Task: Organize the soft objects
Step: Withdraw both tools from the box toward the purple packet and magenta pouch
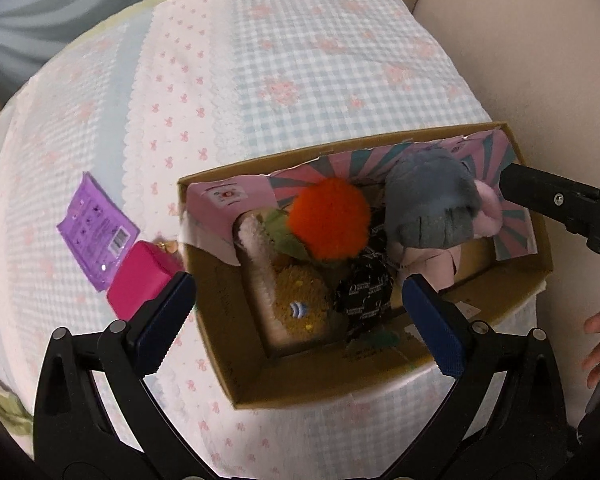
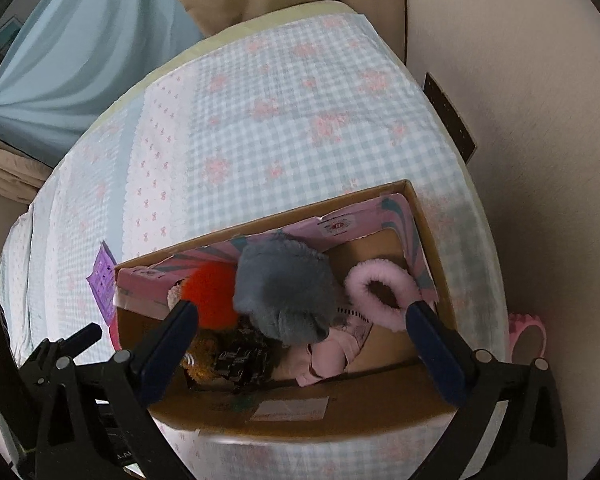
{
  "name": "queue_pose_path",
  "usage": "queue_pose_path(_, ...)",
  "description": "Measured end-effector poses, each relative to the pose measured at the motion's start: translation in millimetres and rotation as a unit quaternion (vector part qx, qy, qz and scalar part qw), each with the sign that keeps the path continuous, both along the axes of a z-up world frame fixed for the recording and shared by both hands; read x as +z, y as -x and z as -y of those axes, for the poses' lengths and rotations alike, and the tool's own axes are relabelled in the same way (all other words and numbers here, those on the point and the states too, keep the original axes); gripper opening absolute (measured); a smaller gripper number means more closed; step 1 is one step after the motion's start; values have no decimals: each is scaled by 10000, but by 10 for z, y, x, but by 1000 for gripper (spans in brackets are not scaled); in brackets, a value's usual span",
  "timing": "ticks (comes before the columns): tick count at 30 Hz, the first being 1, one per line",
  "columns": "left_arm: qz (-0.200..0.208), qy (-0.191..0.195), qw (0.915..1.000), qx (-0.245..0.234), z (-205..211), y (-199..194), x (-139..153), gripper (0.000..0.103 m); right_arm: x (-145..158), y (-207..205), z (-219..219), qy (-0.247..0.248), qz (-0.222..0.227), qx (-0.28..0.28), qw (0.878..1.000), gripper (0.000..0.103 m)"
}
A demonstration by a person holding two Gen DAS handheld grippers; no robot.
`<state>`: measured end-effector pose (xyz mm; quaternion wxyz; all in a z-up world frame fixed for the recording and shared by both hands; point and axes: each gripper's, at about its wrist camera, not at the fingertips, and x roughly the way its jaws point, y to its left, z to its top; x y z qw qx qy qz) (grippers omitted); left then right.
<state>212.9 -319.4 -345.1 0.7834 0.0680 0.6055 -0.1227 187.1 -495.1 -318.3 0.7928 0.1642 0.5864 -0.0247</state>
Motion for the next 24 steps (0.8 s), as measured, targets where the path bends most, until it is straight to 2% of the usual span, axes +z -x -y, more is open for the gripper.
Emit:
queue_pose_path(6,220,84,9997,41,-134,141,332,103,311,132,-117,120,229,14,9997,103)
queue_pose_path(11,412,192,9989,151,-380,271,705,103,691,259,-352,272,450,214,9984,103)
queue_pose_path(19,783,192,9952,558,-1051,440,1313,103,1275,462,-944,462,752,702,9936,103)
queue_pose_path(24,902,193,9915,913,-1539,471,1520,103,1498,575,-1326,430,950,861,9908,103)
